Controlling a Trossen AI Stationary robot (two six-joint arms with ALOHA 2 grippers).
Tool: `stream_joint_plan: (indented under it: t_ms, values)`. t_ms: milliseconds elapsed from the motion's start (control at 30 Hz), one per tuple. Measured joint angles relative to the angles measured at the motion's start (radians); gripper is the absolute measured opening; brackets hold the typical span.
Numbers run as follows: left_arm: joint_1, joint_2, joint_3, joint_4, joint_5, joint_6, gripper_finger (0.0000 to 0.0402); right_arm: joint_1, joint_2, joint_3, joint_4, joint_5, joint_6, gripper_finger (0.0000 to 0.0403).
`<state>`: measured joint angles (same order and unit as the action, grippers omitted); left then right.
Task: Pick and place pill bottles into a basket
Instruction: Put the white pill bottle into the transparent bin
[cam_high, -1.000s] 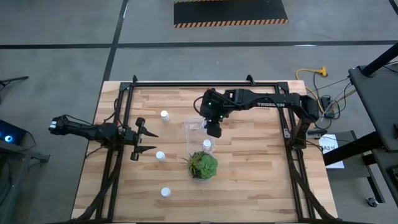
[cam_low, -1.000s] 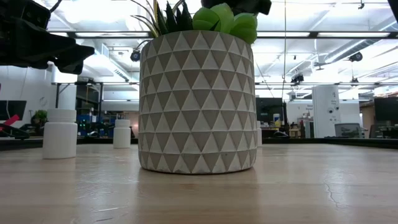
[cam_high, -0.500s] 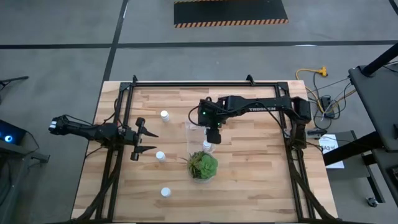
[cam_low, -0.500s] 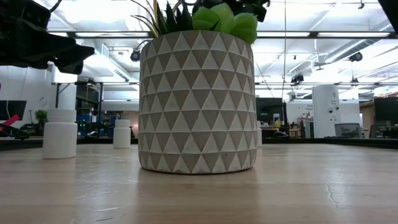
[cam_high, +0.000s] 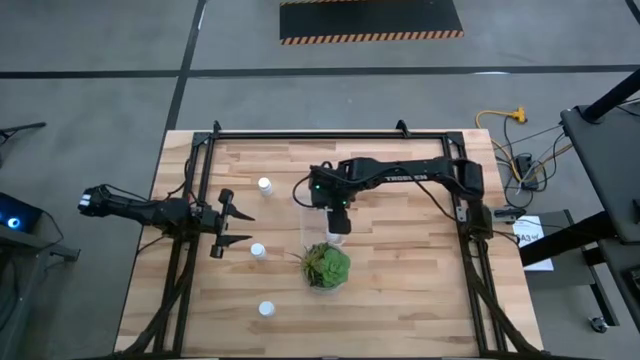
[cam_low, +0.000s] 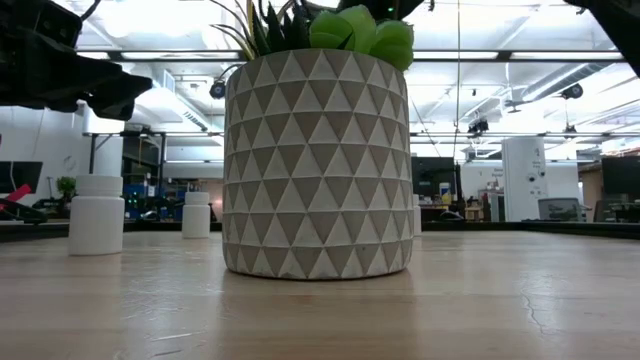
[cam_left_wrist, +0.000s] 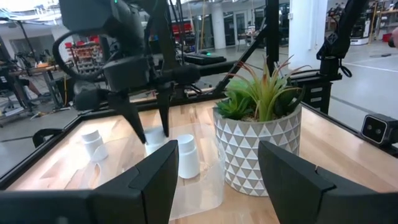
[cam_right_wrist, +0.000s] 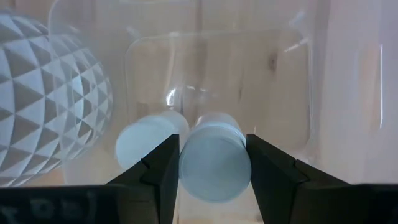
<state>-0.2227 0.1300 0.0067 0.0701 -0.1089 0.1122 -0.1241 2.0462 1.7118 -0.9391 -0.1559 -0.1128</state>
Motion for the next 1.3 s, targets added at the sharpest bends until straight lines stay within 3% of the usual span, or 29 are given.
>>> stream_joint_plan:
  t_ms: [300,533,1300]
  values:
    - [0.000,0.000,0.000,0.000,0.000,0.000,0.0203,0.000,0.114,0.173,-0.142,0.035,-0.045,0.0148]
    - [0.000,0.000,0.000,0.000,0.000,0.000,0.0203,0.000,0.159,0.228,-0.165,0.050,-0.059,0.0148]
    - [0.000,0.000,0.000,0.000,0.000,0.000,0.0203,0.002,0.152,0.166,-0.143,0.050,-0.024,0.0156]
